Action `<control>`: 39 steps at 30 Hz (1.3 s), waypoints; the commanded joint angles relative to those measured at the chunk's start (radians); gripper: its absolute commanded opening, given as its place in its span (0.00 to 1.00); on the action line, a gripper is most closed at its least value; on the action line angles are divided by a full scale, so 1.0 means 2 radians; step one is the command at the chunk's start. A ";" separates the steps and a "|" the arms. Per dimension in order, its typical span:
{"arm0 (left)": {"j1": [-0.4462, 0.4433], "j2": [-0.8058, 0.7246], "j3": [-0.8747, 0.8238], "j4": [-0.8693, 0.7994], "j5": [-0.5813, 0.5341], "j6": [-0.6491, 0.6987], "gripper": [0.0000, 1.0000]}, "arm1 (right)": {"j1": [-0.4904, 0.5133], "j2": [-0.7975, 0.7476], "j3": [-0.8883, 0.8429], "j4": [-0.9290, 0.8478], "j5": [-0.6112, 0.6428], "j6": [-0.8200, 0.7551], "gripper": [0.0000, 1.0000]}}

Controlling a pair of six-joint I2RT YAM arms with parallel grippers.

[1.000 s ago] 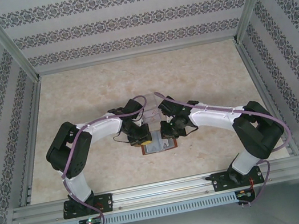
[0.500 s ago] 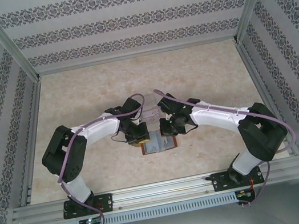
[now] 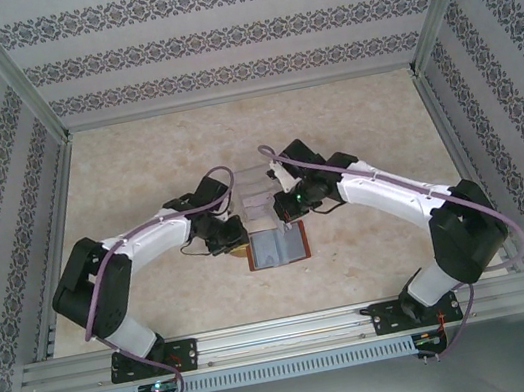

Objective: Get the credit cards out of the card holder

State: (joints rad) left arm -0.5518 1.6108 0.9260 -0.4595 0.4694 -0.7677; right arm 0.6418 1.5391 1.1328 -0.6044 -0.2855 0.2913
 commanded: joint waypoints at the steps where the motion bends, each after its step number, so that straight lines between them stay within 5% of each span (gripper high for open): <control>1: 0.011 -0.021 -0.020 0.037 0.002 -0.010 0.13 | -0.006 0.015 0.042 -0.033 -0.012 -0.154 0.04; 10: 0.027 -0.035 -0.043 0.046 0.001 -0.015 0.13 | -0.013 0.063 0.145 -0.114 -0.030 -0.453 0.02; 17: 0.037 -0.053 -0.049 0.026 -0.008 -0.010 0.13 | -0.013 0.139 0.251 -0.186 0.008 -0.580 0.00; 39: 0.061 -0.055 -0.055 0.021 -0.007 -0.016 0.13 | -0.029 0.381 0.550 -0.333 0.042 -0.692 0.00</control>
State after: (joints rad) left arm -0.4446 1.4906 0.8116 -0.4034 0.4591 -0.7902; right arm 0.5907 2.2585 2.1757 -1.1938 -0.1959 -1.0531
